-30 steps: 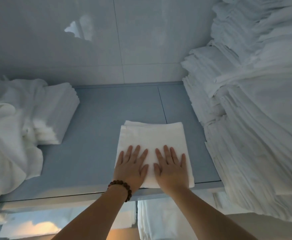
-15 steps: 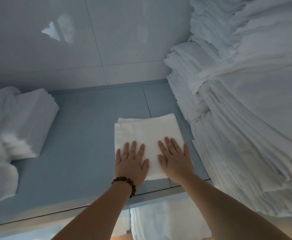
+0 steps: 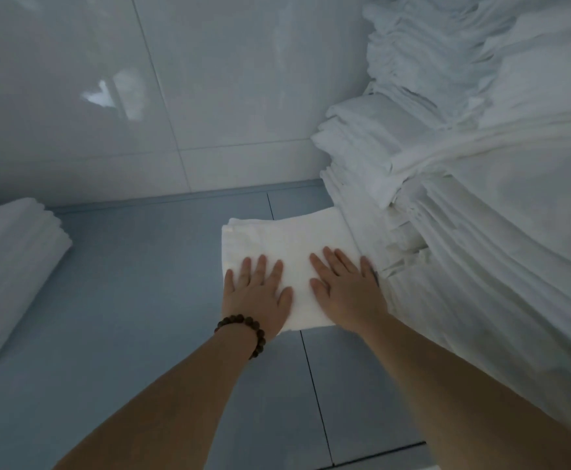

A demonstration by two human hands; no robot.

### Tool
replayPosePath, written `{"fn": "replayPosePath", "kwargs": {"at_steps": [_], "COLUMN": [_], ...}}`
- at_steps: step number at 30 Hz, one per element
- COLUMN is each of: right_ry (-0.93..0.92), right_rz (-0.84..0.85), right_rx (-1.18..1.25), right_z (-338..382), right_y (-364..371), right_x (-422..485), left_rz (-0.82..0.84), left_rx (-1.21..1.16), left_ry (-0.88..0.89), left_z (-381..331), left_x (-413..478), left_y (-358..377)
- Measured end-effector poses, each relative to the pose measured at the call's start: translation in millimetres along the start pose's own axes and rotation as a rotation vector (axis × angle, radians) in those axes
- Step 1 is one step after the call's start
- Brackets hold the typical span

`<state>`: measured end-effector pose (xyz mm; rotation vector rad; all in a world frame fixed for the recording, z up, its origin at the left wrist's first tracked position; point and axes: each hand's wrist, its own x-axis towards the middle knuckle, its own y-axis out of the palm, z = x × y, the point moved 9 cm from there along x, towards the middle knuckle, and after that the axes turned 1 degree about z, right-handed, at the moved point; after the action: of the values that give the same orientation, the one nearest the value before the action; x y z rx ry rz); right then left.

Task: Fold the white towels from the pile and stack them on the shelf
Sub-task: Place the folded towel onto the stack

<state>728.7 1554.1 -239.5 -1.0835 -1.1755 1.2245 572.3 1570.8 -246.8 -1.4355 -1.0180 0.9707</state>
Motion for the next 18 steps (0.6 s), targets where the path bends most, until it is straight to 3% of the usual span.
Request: {"fn": "replayPosePath", "kwargs": {"at_steps": [8,18], "right_ry": [0.018,0.094], "right_rz": [-0.07,0.109], "right_rx": [-0.013,0.039], "right_z": [-9.4,-7.7], "right_y": [1.7,-8.0], "right_x": [23.5,-39.8], "left_rz": [-0.022,0.075], "left_rx": [0.007,-0.081], "left_ry": [0.016,0.036], "left_z": [0.2,9.2], "left_x": [27.6,-32.6], "left_y": [-1.4,4.9]}}
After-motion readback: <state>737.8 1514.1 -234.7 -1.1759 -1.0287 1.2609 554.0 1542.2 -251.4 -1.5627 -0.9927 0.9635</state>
